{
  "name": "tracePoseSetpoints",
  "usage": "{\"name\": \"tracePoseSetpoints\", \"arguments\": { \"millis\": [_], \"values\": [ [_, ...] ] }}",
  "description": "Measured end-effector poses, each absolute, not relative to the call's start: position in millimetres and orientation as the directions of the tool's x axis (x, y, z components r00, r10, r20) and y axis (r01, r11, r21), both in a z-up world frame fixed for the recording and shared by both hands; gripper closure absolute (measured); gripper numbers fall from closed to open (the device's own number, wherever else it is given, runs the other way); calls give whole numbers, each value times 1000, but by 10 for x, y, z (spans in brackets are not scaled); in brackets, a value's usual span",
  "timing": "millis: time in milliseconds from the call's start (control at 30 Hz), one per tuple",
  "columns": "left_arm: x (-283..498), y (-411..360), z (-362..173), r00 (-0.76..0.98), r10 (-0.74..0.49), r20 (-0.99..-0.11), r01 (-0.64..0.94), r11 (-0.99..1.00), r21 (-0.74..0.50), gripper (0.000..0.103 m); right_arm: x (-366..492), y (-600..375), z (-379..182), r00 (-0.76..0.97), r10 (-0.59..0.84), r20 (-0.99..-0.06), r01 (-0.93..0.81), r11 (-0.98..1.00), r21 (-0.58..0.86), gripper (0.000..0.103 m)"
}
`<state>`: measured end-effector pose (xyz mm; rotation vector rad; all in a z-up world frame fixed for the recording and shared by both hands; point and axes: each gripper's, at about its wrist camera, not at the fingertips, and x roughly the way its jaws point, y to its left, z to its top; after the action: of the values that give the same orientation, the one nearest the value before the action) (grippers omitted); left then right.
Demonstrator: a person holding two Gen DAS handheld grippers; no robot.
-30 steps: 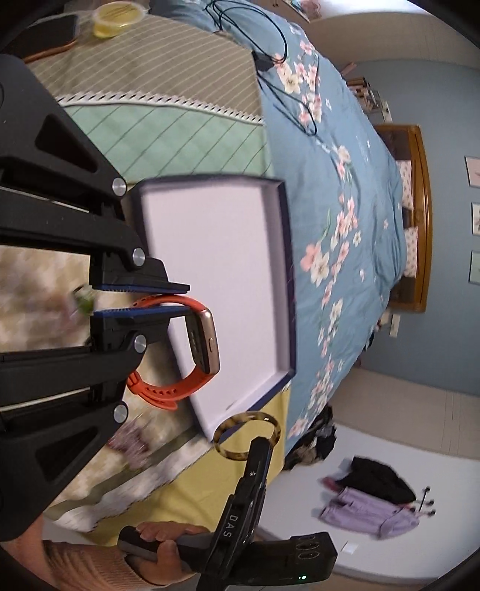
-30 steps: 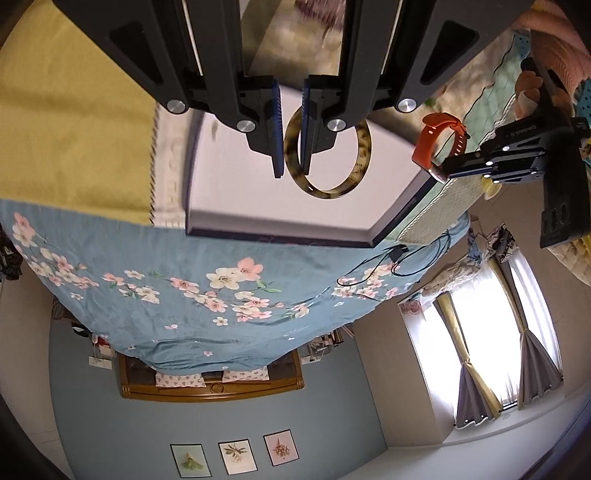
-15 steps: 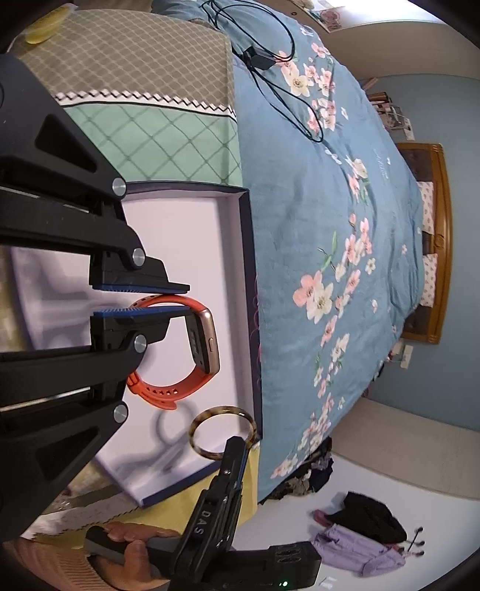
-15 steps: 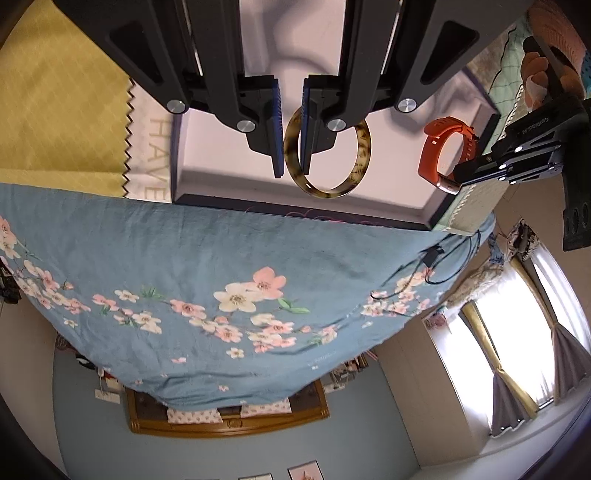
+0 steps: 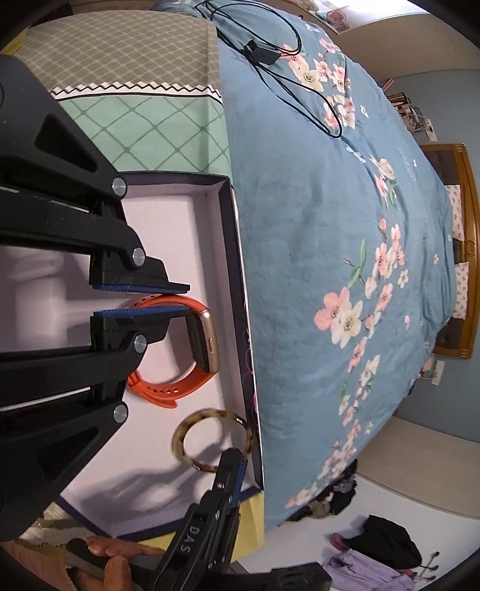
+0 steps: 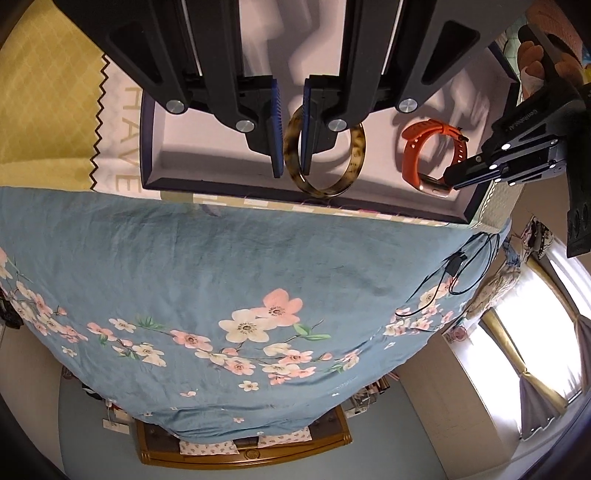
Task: Organize jewelry
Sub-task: 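Carry both items into the navy box and open both grippers to release them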
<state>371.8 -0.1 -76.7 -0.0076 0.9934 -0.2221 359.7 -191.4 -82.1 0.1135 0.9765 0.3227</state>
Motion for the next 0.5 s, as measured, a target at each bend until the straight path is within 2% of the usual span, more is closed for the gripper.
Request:
{"name": "tracePoseSetpoints", "arguments": {
  "millis": [167, 200, 233, 300, 333, 400, 500],
  "values": [
    [3865, 5, -853, 485, -182, -855, 168, 979, -113, 94, 3614, -1934, -824, 526, 306, -793, -195, 952, 238, 89],
    [3865, 14, -857, 485, -183, -855, 161, 980, -118, 89, 3604, -1946, -813, 532, 308, -789, -194, 951, 240, 84],
    [3862, 21, -849, 491, -185, -851, 160, 980, -120, 80, 3588, -1959, -792, 540, 309, -783, -194, 951, 242, 81],
    [3821, 33, -808, 519, -176, -837, 152, 982, -112, 73, 3537, -1976, -747, 554, 317, -770, -203, 948, 245, 75],
    [3776, 43, -787, 529, -181, -829, 154, 981, -116, 66, 3473, -1980, -702, 564, 326, -759, -218, 945, 244, 73],
    [3653, 80, -695, 568, -192, -800, 155, 980, -125, 62, 3349, -1983, -628, 582, 342, -738, -245, 939, 242, 65],
    [3366, 133, -504, 643, -209, -737, 168, 977, -130, 53, 3037, -1992, -437, 623, 378, -685, -306, 924, 231, 60]
  ]
}}
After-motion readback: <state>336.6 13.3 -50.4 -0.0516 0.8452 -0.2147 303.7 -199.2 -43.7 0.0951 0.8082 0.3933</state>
